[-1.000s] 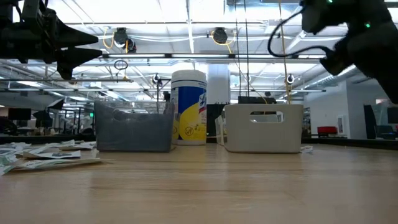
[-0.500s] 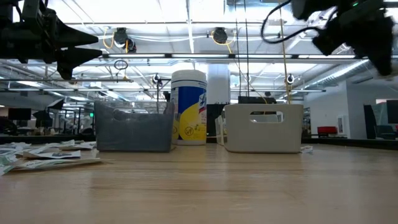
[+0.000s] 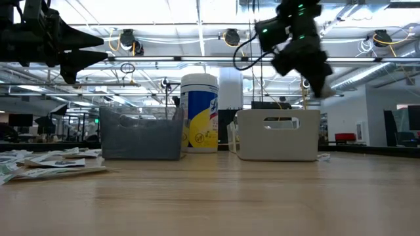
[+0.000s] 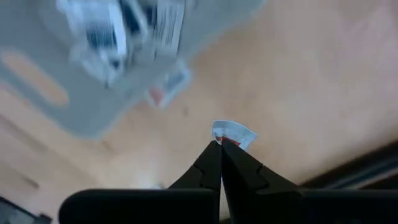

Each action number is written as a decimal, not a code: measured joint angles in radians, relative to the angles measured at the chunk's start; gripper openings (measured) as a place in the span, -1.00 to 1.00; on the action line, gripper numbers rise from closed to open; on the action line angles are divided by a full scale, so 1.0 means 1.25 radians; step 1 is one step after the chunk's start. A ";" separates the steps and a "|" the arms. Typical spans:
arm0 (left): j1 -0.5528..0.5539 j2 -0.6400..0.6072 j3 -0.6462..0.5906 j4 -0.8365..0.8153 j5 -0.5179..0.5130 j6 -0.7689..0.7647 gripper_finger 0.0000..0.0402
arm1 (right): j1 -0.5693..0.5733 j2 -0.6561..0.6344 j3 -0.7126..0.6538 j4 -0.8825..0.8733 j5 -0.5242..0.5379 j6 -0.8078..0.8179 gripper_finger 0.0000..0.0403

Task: Pick & Place First Aid Supplies
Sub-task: Put the right ointment pack into the white bin, then put the bottom ointment pack into the white bin

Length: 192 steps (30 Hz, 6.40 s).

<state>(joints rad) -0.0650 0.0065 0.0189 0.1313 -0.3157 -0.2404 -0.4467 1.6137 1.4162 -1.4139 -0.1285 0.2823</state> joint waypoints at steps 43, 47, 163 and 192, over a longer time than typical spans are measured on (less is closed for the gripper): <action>0.000 0.000 0.000 0.000 0.000 0.000 -0.03 | -0.195 0.426 0.288 0.276 0.001 -0.124 -0.95; 0.000 0.000 0.000 0.000 0.000 0.000 -0.02 | -0.196 0.426 0.288 0.278 -0.001 -0.120 -0.72; 0.000 0.000 0.000 0.000 0.000 0.000 -0.03 | 0.729 -0.235 -0.517 0.404 0.038 1.272 -0.99; 0.000 0.000 0.000 0.000 0.000 0.000 -0.02 | 0.420 -0.207 -0.162 0.072 -0.006 0.771 -1.00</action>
<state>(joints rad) -0.0650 0.0067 0.0189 0.1314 -0.3157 -0.2401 0.0779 1.3553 1.2136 -1.3233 -0.1356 1.2466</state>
